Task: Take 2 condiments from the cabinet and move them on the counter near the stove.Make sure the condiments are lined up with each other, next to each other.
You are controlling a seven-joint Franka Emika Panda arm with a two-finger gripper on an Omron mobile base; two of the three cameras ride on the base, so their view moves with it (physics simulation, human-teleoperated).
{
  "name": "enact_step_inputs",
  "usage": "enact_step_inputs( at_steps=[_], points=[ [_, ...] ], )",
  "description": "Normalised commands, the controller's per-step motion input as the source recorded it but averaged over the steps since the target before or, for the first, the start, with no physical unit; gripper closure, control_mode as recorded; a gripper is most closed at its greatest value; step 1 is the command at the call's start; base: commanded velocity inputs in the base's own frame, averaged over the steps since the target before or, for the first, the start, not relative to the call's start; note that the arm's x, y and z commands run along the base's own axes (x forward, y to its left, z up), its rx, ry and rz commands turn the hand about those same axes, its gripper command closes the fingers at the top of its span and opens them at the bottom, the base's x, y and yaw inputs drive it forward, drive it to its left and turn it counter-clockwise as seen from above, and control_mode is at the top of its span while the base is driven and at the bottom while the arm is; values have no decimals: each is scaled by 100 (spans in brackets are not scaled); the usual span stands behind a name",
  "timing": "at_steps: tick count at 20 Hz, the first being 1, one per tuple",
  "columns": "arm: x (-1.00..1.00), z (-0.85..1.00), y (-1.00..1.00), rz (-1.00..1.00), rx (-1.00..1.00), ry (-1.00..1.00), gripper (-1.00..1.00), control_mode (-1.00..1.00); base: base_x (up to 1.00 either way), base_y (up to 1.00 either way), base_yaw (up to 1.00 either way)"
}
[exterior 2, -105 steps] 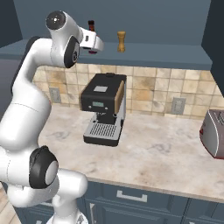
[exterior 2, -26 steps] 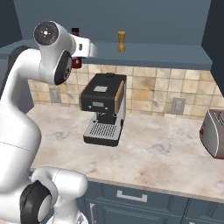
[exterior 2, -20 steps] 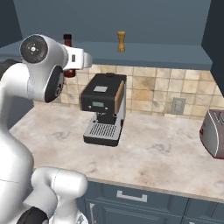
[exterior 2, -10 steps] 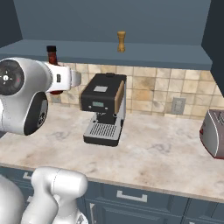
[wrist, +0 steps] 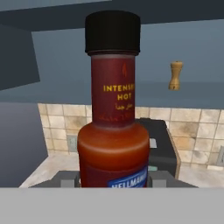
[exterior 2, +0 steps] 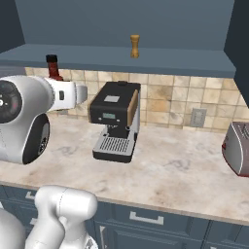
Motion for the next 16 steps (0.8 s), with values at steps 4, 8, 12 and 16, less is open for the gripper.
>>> enact_step_inputs(
  at_steps=[4, 8, 12, 16],
  points=[
    [0, -9, 0, 0, 0, -3, 100, -100, 0, 0, 0],
    [0, -18, 0, 0, 0, -4, 100, -100, 0, 0, 0],
    [0, -20, 0, 0, 0, -6, 100, -100, 0, 0, 0],
    [0, -19, 0, 0, 0, -4, 100, -100, 0, 0, 0]
  ],
)
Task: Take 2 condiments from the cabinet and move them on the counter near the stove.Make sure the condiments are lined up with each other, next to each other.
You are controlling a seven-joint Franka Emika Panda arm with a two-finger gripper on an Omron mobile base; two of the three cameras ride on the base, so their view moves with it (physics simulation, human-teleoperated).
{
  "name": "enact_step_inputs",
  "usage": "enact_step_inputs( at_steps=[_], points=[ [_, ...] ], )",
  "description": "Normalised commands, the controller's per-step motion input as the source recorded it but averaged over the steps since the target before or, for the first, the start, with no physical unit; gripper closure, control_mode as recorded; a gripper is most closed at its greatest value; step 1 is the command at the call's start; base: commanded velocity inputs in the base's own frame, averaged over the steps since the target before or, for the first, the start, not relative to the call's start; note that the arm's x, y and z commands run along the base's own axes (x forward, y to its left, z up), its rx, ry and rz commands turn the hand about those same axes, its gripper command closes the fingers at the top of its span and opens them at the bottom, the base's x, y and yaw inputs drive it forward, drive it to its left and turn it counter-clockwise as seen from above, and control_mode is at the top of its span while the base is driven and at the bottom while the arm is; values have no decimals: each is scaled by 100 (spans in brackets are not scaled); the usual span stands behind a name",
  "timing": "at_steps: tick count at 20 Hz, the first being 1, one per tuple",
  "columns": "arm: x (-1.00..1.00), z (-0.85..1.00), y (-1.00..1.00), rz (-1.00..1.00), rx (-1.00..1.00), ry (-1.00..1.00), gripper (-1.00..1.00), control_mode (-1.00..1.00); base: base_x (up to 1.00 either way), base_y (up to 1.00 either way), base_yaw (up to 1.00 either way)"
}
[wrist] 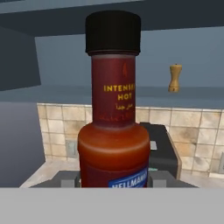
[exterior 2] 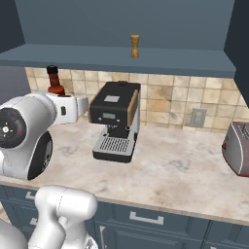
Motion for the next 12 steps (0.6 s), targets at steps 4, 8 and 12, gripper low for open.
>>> enact_step_inputs(
  at_steps=[4, 8, 12],
  points=[
    [0, -15, 0, 0, 0, -3, 100, -100, 0, 0, 0],
    [0, -5, 0, 0, 0, 0, 100, 100, 0, 0, 0],
    [0, 0, 0, 0, 0, 0, 100, 100, -5, -2, 0]
  ],
)
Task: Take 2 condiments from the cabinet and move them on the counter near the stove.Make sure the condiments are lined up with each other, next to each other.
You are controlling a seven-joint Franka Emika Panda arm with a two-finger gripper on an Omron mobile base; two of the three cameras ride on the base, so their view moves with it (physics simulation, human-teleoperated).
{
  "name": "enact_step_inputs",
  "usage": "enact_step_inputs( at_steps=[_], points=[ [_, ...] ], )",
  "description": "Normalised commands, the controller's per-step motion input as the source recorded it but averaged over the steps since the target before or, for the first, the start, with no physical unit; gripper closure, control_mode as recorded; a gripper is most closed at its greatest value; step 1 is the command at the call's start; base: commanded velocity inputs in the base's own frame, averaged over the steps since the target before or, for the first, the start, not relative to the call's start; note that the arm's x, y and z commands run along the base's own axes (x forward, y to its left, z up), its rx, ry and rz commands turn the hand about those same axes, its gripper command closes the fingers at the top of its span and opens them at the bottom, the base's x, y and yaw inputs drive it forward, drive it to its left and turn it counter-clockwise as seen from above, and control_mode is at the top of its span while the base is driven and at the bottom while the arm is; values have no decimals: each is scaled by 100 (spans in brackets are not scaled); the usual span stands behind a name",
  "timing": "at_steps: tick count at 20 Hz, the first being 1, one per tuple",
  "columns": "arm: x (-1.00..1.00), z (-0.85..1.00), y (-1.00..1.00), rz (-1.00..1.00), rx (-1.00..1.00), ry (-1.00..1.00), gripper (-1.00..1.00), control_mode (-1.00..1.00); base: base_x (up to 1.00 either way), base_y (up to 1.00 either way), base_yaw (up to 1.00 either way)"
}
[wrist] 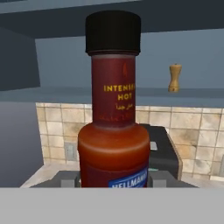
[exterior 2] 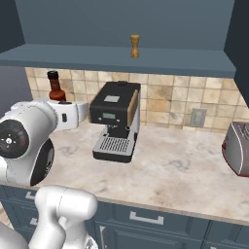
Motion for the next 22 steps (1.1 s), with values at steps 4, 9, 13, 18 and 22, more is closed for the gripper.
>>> enact_step_inputs(
  at_steps=[4, 9, 13, 18, 22],
  points=[
    [0, 0, 0, 0, 0, 0, 100, 100, -36, -12, -16],
    [0, 0, 0, 0, 0, 0, 100, 100, -44, -22, -64],
    [0, 0, 0, 0, 0, 0, 100, 100, -20, -1, -93],
    [0, 0, 0, 0, 0, 0, 100, 100, -1, 0, -100],
    [0, 0, 0, 0, 0, 0, 100, 100, 0, -13, -96]
  ],
)
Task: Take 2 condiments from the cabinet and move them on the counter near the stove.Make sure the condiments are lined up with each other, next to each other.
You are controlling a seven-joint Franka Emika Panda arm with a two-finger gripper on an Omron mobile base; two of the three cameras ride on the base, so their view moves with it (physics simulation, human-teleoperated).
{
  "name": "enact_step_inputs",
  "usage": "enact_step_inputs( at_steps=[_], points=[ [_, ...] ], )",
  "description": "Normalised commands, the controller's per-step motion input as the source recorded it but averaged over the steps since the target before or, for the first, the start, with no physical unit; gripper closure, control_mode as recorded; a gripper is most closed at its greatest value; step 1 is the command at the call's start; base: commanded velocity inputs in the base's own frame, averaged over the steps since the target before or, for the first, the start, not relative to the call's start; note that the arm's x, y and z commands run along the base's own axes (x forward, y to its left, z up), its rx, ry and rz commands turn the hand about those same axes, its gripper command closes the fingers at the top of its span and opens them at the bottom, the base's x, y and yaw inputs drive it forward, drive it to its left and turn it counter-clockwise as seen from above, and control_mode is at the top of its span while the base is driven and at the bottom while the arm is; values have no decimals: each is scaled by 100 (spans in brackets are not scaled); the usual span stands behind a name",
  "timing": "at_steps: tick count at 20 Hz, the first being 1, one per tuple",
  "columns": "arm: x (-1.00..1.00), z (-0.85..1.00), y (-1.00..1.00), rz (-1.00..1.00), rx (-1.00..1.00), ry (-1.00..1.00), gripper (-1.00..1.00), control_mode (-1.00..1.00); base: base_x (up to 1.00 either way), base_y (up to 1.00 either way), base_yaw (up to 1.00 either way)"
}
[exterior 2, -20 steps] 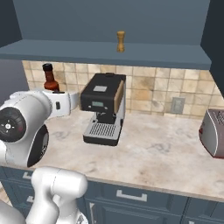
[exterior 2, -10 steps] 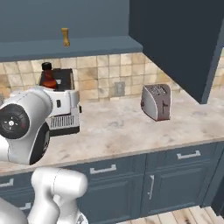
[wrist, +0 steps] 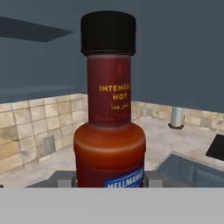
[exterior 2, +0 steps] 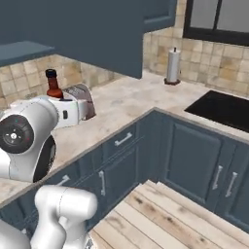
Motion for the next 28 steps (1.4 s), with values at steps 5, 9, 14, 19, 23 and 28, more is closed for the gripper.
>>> enact_step_inputs(
  at_steps=[5, 9, 14, 19, 23, 28],
  points=[
    [0, 0, 0, 0, 0, 0, 100, 100, -1, -25, -90],
    [0, 0, 0, 0, 0, 0, 100, 100, -1, -29, -82],
    [0, 0, 0, 0, 0, 0, 100, 100, 7, 0, -49],
    [0, 0, 0, 0, 0, 0, 100, 100, 0, -3, -19],
    [0, 0, 0, 0, 0, 0, 100, 100, 0, -40, -37],
    [0, 0, 0, 0, 0, 0, 100, 100, 0, -57, -52]
  ],
)
